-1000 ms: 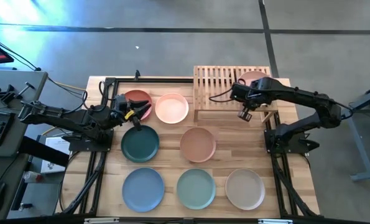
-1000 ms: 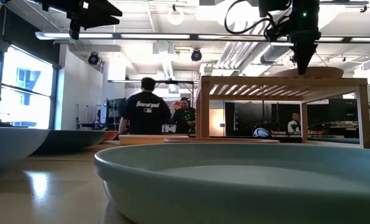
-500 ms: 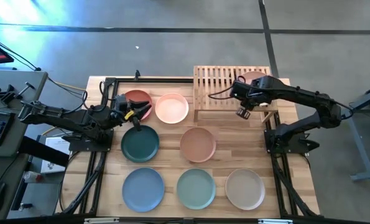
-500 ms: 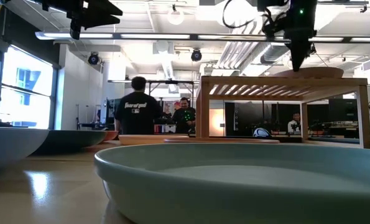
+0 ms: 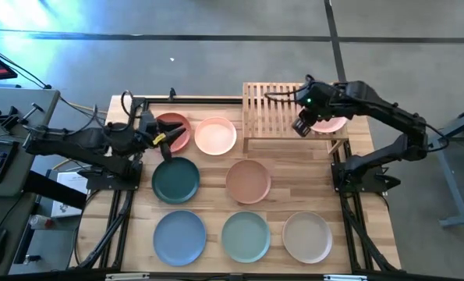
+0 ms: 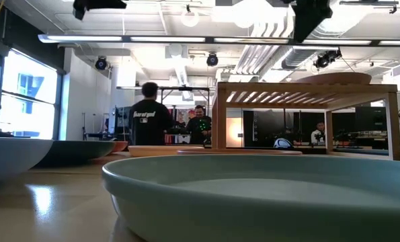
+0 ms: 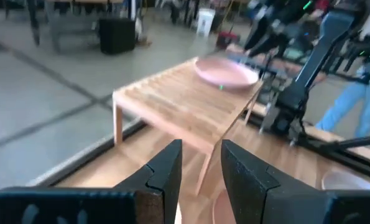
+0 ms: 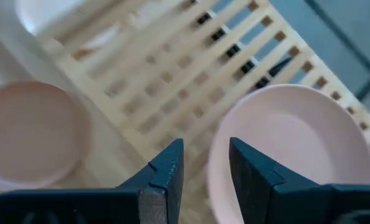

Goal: Place and stack plates onto a shelf
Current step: Stack the green plate on top of the light pink plate on the shelf

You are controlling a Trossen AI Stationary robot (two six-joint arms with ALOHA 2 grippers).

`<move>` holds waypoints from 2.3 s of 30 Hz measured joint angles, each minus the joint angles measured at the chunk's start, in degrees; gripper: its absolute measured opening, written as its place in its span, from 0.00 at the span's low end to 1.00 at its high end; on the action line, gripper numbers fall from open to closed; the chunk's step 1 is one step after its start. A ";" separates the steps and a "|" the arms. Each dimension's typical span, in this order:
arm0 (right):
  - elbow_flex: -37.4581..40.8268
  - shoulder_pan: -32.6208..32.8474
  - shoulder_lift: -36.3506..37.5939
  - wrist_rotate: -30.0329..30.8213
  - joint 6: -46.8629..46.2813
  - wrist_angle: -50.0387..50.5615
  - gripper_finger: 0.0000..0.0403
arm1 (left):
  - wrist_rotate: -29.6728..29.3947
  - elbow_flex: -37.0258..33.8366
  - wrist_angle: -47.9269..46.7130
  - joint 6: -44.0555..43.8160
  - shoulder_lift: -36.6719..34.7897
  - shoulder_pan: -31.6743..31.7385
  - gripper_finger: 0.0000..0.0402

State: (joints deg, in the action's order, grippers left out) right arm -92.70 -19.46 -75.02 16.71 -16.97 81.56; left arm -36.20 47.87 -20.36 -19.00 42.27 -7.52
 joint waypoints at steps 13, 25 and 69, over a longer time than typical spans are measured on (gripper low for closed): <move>-1.25 0.00 -0.01 -6.43 -5.16 0.00 0.26 | 20.34 5.91 -18.78 -23.99 13.04 -0.01 0.25; -1.22 0.00 -0.01 -5.85 -3.59 0.01 0.26 | 27.33 5.89 -22.82 -38.00 25.05 -0.01 0.25; -1.18 0.00 -0.02 -3.36 -2.01 0.22 0.26 | 31.64 5.86 -18.66 -53.44 48.23 -0.40 0.25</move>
State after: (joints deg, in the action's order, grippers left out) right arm -93.89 -19.46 -75.04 13.35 -18.98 81.78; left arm -4.55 53.74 -39.03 -72.44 90.50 -7.92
